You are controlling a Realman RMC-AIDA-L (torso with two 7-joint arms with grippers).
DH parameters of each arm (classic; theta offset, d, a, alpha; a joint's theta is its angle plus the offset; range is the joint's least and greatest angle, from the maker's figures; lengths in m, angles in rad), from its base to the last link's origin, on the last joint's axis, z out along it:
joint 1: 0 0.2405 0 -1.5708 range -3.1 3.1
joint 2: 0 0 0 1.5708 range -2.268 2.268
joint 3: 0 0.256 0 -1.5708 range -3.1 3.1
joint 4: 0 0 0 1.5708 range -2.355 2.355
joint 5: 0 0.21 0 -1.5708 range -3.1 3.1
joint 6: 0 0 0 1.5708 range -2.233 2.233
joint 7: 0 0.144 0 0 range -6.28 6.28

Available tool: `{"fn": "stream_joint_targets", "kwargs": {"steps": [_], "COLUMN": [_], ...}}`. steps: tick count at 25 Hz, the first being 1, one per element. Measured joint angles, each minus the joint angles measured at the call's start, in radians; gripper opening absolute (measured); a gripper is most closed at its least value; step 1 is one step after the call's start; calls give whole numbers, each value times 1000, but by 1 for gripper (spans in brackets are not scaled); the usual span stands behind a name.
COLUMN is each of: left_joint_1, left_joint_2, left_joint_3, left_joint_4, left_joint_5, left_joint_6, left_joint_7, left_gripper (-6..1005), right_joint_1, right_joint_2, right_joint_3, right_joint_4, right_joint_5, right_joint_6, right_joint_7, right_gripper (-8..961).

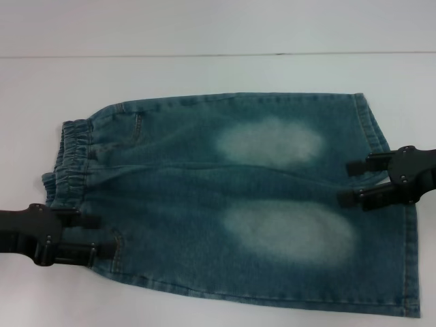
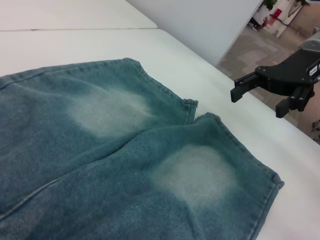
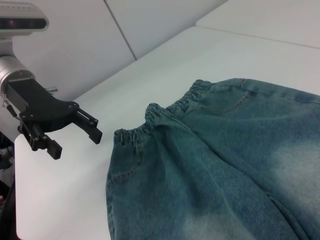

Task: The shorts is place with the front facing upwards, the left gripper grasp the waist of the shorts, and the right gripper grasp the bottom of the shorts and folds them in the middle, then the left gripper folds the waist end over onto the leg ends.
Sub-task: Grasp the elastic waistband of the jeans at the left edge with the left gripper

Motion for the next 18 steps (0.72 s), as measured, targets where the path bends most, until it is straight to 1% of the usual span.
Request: {"fn": "stream_joint_targets", "kwargs": {"steps": [18], "left_joint_1": [0], "left_joint_2": [0], "left_joint_3": [0], "left_joint_4": [3], "left_joint_5": [1], "left_joint_6": [0], "left_joint_7": [-17], "left_gripper": [841], "right_joint_1": [0], "right_joint_2": [3], "right_joint_3": [-1], "right_joint_4": [1], "right_joint_5": [0], "right_joint_6": [12], "right_joint_7": [-1], "right_gripper": [946]}}
